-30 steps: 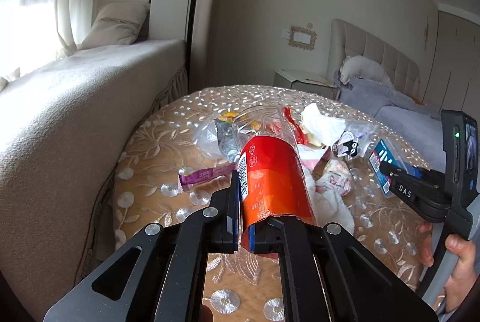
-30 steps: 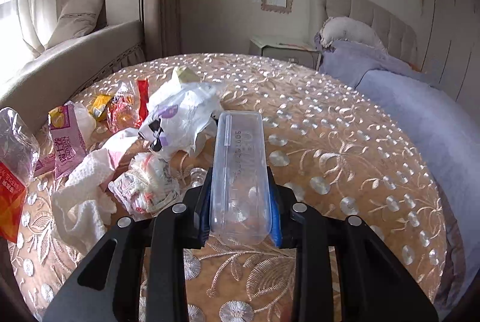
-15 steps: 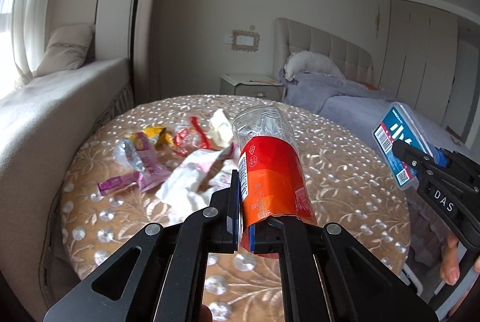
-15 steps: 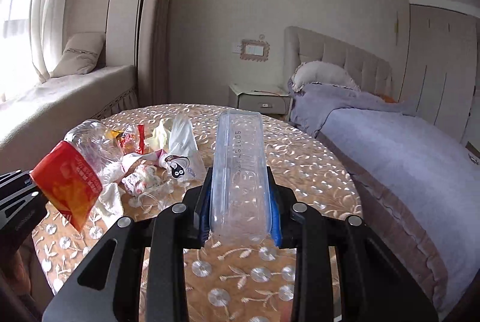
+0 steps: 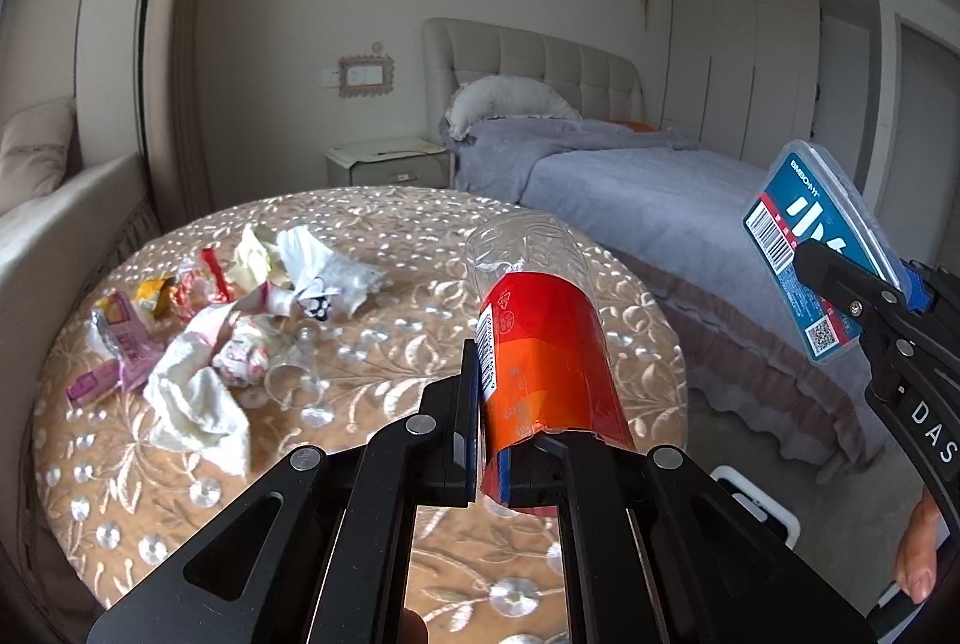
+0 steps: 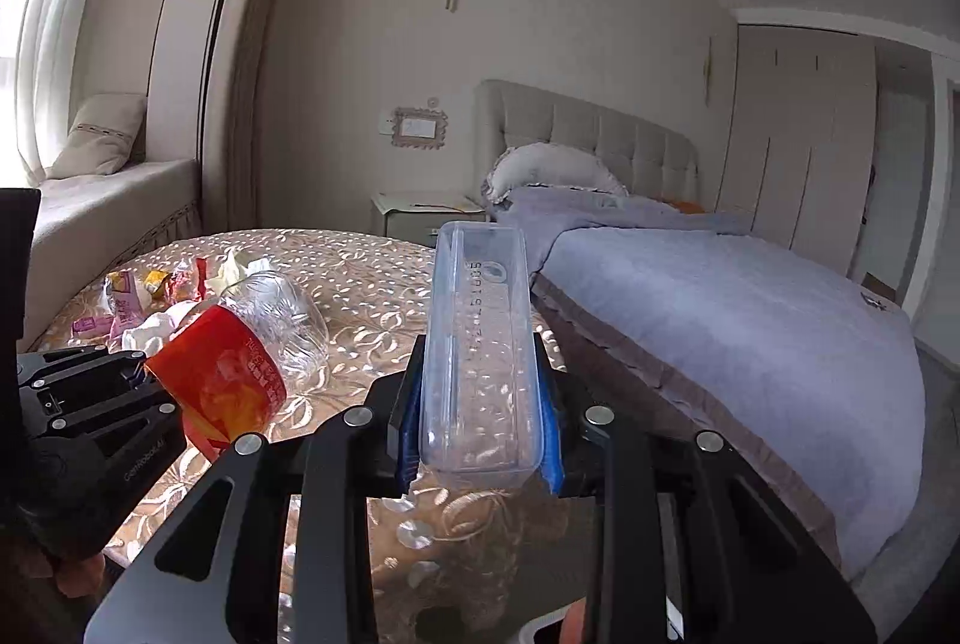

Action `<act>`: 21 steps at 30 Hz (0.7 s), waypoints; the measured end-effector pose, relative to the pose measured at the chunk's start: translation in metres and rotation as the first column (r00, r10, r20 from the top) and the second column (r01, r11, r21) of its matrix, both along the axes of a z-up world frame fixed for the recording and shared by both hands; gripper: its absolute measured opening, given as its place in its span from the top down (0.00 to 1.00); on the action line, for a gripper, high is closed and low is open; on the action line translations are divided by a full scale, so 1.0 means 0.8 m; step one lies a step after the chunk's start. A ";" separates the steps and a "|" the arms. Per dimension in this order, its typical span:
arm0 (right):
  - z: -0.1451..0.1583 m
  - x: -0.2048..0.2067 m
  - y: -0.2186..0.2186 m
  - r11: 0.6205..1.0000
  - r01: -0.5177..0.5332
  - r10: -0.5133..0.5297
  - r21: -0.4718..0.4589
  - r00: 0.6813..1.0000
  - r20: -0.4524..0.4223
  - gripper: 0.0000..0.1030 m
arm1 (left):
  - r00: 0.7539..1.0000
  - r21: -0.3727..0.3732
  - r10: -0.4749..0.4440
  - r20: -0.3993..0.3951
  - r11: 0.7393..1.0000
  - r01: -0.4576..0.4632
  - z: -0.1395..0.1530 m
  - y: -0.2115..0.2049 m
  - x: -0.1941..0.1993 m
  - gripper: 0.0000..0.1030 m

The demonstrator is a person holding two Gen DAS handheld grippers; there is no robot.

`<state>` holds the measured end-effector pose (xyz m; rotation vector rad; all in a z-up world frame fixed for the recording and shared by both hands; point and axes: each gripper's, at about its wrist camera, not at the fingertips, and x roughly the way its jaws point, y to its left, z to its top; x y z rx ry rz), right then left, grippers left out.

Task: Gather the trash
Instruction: 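Carry both items to the white bin and release them inside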

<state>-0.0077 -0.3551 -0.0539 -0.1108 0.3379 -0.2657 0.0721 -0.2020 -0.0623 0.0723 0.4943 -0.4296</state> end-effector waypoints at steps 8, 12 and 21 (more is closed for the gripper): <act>-0.019 -0.025 -0.042 0.994 0.106 -0.105 0.034 0.994 -0.020 0.69 | 0.988 0.051 -0.150 -0.041 0.987 0.152 -0.021 -0.081 -0.021 0.96; -0.036 -0.035 -0.067 0.986 0.165 -0.163 0.036 0.985 -0.052 0.69 | 0.968 0.050 -0.232 -0.095 0.970 0.237 -0.036 -0.119 -0.025 0.96; -0.080 -0.055 -0.135 0.952 0.301 -0.291 0.059 0.946 -0.146 0.69 | 0.891 0.061 -0.396 -0.223 0.906 0.418 -0.088 -0.210 -0.028 0.96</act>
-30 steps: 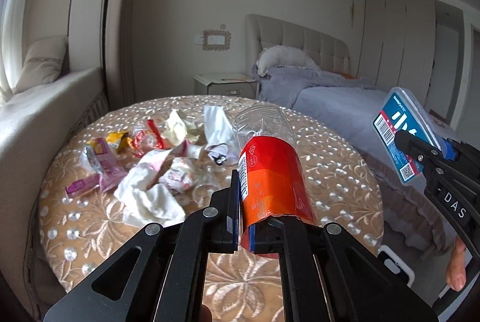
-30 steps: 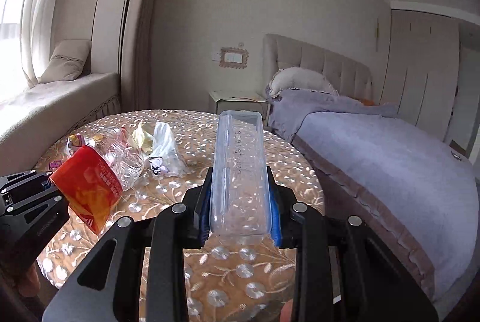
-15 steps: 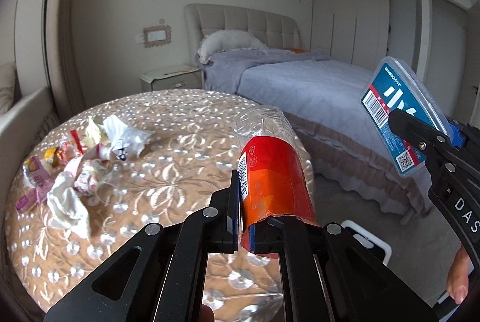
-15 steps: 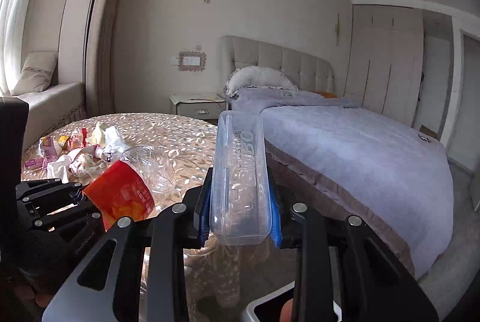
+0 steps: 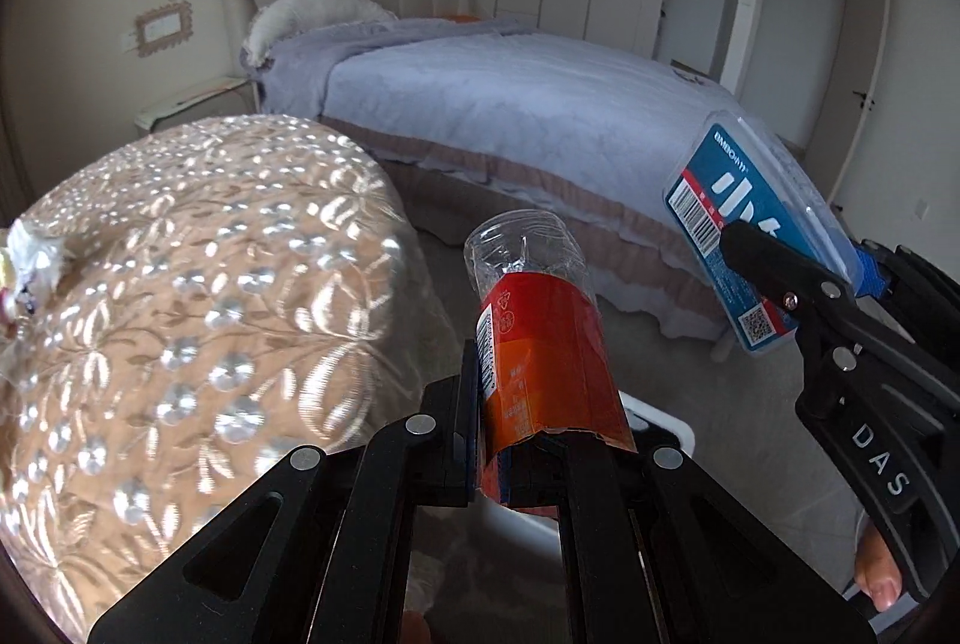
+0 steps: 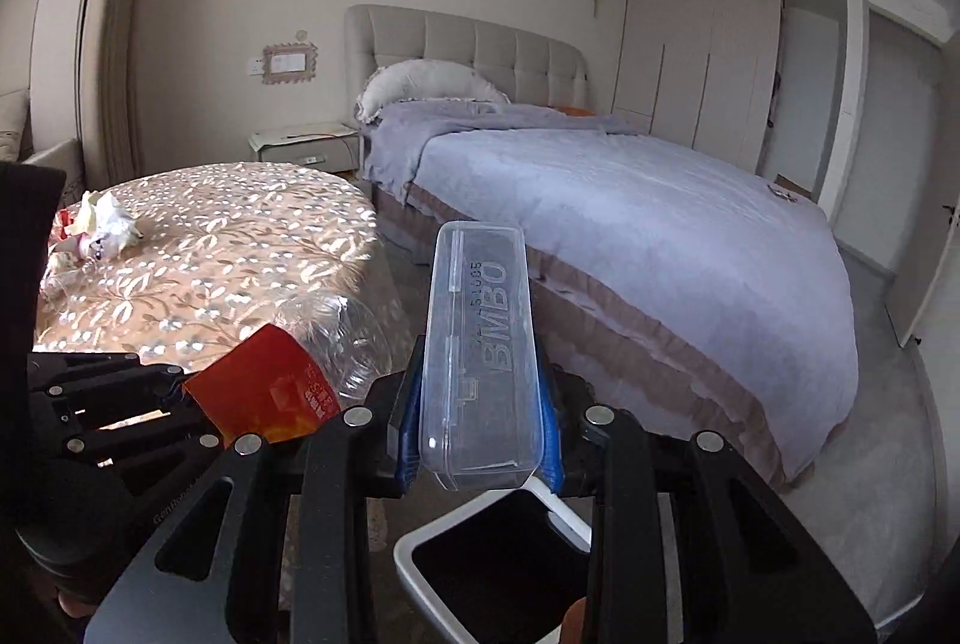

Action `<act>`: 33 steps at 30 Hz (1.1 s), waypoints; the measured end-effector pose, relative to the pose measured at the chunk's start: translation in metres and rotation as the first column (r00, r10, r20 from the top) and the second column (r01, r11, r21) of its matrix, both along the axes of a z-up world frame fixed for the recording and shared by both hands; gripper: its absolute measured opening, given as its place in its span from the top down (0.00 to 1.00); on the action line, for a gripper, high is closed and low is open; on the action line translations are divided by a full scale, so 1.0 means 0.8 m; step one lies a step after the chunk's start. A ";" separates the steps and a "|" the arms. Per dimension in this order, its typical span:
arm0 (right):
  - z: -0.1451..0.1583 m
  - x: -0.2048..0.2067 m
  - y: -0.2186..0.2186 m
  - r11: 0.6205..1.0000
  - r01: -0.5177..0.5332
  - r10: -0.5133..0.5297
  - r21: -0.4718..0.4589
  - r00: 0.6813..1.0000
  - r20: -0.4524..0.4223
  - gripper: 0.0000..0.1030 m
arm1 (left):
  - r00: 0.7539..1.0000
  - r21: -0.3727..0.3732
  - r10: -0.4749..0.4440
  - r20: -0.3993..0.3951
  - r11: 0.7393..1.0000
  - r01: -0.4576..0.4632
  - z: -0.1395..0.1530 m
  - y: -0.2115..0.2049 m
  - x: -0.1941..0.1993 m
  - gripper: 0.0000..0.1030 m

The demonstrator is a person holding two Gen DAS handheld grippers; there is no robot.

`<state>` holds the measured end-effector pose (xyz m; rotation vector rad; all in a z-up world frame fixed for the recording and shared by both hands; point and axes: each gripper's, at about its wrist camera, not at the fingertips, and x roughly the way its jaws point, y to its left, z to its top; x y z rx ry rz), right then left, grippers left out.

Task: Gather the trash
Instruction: 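Carry both items to the white bin and release them inside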

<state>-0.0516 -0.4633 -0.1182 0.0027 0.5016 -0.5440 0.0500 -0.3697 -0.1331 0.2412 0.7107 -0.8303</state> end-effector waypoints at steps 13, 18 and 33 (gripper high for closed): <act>-0.070 -0.014 -0.097 0.984 0.156 -0.148 0.081 0.984 -0.098 0.69 | 0.964 0.148 -0.231 -0.129 0.957 0.249 -0.106 -0.130 -0.025 0.94; -0.094 -0.016 -0.128 0.972 0.195 -0.177 0.131 0.974 -0.142 0.69 | 0.934 0.186 -0.295 -0.200 0.925 0.332 -0.135 -0.161 -0.019 0.04; -0.146 0.005 -0.147 0.958 0.154 -0.095 0.242 0.966 -0.239 0.69 | 0.995 0.304 -0.090 0.051 0.950 0.070 -0.113 -0.108 0.004 0.05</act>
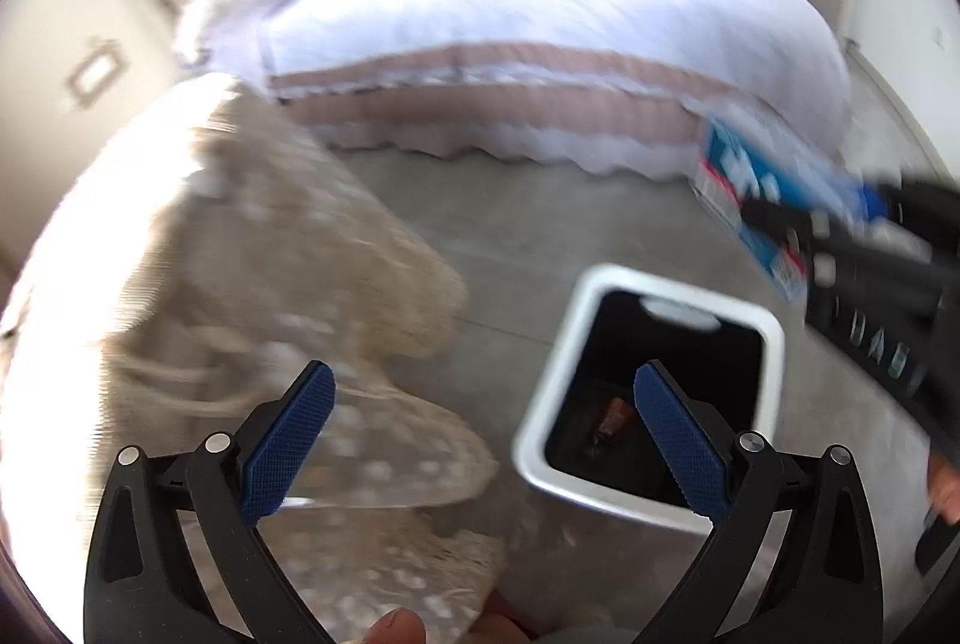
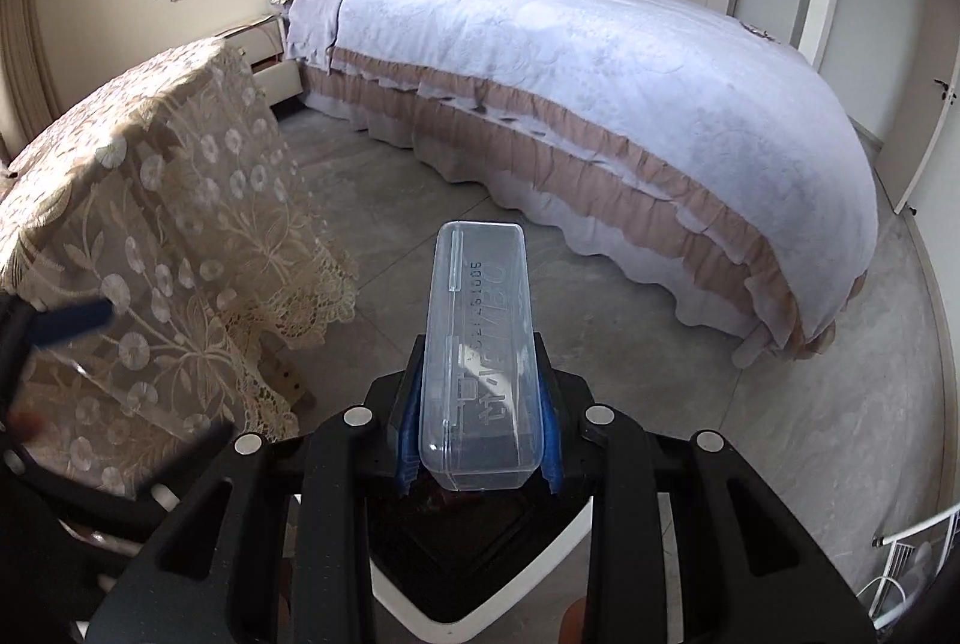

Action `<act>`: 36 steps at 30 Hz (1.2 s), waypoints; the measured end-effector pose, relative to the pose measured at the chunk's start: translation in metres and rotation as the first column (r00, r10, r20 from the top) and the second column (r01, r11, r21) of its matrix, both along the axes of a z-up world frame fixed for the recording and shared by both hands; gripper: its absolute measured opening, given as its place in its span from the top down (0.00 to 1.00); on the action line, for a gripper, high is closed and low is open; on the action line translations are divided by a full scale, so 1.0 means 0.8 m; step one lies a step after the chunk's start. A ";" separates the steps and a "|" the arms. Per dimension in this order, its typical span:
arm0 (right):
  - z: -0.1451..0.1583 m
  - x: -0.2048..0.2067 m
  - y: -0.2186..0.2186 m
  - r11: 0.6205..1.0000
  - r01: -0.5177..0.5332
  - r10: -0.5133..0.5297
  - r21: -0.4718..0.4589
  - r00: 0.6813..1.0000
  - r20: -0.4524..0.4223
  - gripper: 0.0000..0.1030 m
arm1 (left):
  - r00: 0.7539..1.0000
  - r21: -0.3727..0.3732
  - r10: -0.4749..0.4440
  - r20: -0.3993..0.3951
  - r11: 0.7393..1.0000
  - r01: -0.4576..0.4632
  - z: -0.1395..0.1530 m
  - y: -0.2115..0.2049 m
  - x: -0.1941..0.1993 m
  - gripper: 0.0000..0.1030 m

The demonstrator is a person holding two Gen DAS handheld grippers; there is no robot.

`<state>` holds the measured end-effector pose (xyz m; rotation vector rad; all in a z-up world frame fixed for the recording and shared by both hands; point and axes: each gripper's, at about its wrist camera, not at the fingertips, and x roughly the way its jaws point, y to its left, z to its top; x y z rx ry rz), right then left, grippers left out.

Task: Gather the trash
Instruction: 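Carry both items to the white bin and release them inside, then return both tools to the table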

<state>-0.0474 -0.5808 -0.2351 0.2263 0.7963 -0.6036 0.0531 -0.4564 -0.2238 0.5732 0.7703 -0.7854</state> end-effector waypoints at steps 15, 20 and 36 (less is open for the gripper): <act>-0.002 0.014 0.040 0.972 -0.050 0.043 -0.229 0.999 -0.033 0.04 | 0.998 -0.232 0.043 -0.035 0.972 -0.050 0.081 0.036 -0.005 0.05; 0.026 0.011 0.042 0.970 -0.042 0.052 -0.238 0.998 0.035 0.04 | 0.998 -0.298 0.057 -0.027 0.953 -0.062 0.110 0.061 -0.006 0.05; 0.138 0.065 0.138 0.949 -0.225 0.280 -0.219 0.922 0.268 0.04 | 0.889 -0.388 0.439 0.132 0.848 -0.361 0.172 0.247 0.030 0.05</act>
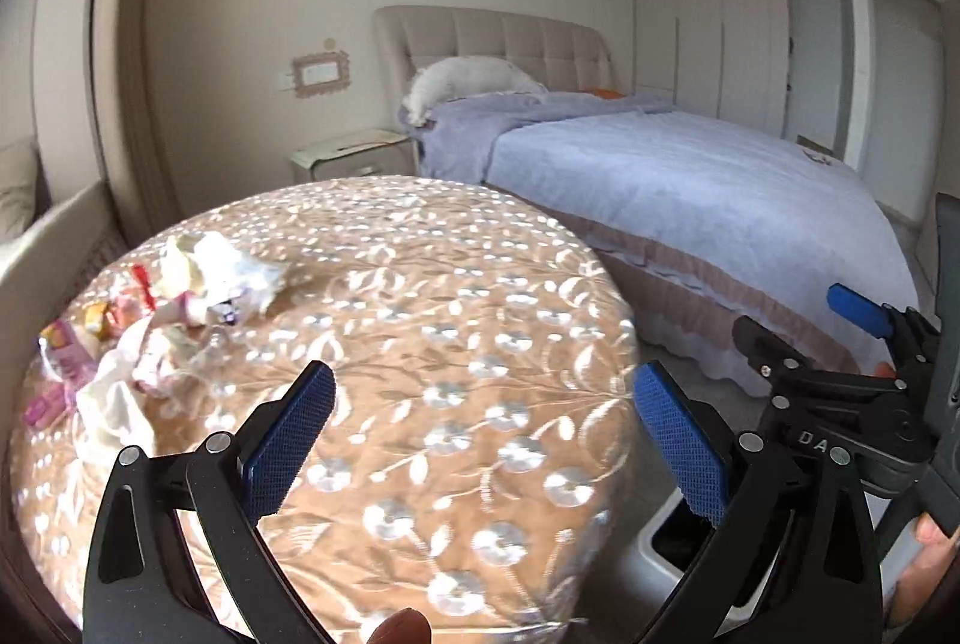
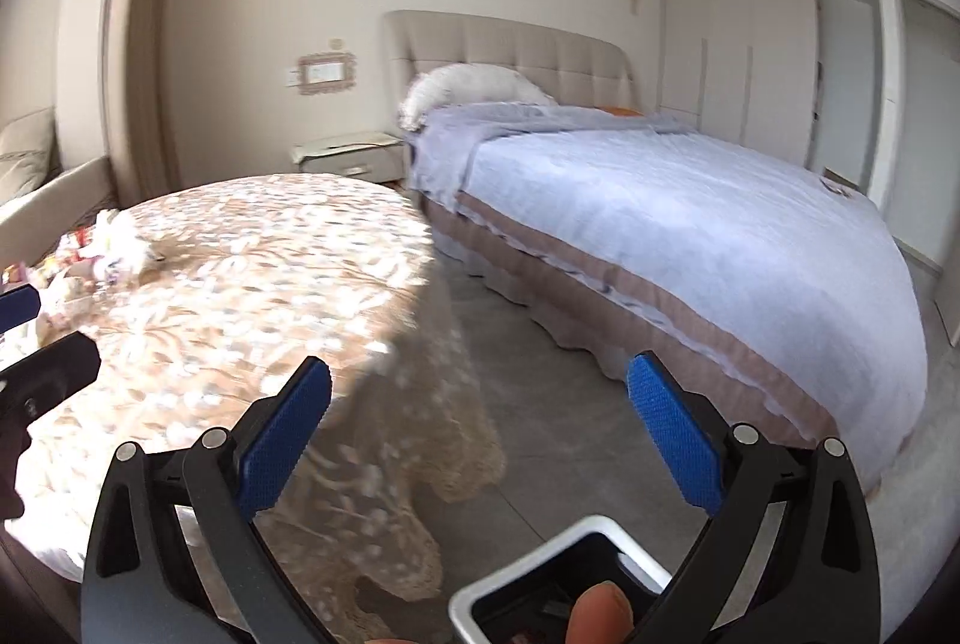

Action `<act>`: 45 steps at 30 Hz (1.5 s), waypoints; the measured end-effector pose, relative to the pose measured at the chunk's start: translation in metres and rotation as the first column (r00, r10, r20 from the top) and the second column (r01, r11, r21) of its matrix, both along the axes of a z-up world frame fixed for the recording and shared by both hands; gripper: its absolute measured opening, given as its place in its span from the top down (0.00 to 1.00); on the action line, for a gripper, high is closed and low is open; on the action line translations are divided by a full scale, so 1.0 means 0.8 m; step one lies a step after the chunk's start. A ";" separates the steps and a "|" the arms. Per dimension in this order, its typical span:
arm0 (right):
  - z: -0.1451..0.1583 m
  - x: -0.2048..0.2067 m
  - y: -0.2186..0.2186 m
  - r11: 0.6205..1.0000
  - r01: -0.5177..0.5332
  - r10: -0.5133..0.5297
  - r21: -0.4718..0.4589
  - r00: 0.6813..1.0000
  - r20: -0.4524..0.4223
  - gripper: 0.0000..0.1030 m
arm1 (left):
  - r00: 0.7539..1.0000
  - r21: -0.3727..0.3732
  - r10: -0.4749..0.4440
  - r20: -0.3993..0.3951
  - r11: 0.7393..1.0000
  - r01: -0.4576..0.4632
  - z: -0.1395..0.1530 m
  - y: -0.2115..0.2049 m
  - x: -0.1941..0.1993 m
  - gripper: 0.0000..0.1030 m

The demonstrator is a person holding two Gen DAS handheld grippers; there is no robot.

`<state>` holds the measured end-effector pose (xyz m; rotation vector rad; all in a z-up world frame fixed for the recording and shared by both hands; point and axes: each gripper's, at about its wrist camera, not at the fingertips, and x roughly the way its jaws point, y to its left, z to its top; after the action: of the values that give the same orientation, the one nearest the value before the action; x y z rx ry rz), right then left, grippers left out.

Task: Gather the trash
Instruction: 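Return both tools to the table, then grasp the white tissue with the left tool while the right tool grasps the clear cup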

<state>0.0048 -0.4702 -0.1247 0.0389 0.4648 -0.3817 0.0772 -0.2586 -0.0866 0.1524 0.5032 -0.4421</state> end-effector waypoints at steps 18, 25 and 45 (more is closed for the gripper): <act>0.035 0.081 0.180 0.953 -0.283 0.283 -0.107 0.959 -0.019 0.04 | 0.926 0.055 0.372 0.064 0.925 -0.375 -0.006 0.219 0.071 0.05; 0.029 0.111 0.233 0.932 -0.328 0.323 -0.151 0.945 -0.061 0.04 | 0.901 0.166 0.431 -0.050 0.893 -0.418 -0.044 0.251 0.127 0.05; 0.003 0.207 0.303 0.913 -0.406 0.392 -0.027 0.896 -0.208 0.04 | 0.907 0.152 0.326 -0.266 0.944 -0.294 -0.070 0.274 0.180 0.75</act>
<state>0.1701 -0.2280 -0.1226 -0.1636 0.6423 0.0066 0.2214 -0.0391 -0.1423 0.1099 0.8262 -0.1218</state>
